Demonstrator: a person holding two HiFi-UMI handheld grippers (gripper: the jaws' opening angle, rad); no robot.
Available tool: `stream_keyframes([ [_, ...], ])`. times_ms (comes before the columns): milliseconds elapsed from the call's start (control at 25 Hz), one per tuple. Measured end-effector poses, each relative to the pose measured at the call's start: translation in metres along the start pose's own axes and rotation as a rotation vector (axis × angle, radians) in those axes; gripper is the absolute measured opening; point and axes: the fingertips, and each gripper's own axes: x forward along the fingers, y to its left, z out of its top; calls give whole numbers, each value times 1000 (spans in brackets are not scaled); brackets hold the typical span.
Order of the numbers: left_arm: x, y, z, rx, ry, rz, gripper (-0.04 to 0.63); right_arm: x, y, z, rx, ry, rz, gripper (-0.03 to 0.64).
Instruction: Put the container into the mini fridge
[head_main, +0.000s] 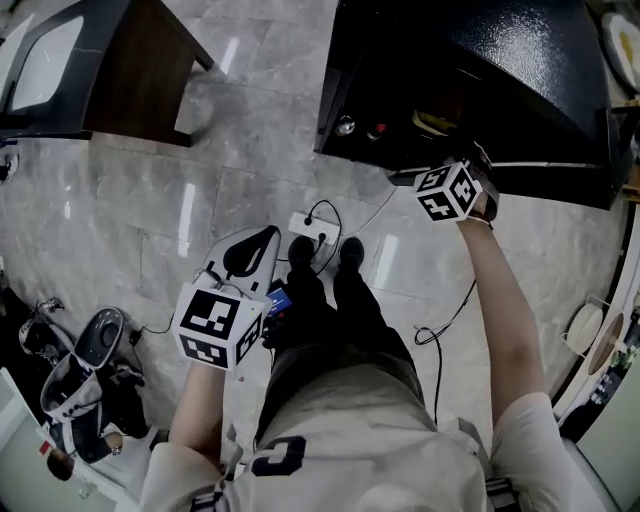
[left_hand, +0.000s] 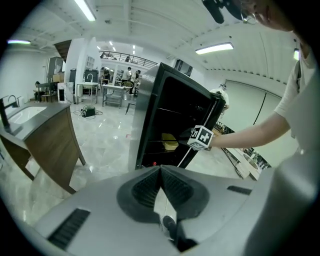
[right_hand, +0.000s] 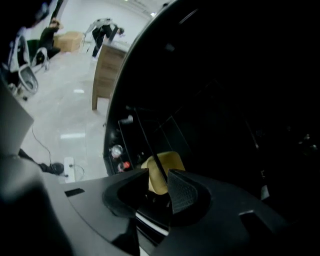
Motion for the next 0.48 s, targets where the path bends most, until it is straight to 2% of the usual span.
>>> stream_keyframes([
  [160, -4, 6, 5, 75, 6, 11, 57, -37, 7, 36, 190, -136, 68, 123],
  [360, -26, 13, 19, 87, -35, 28, 57, -97, 22, 89, 469, -287, 202, 123],
  [480, -34, 12, 26, 96, -67, 23, 57, -126, 35, 111, 595, -353, 307, 123],
])
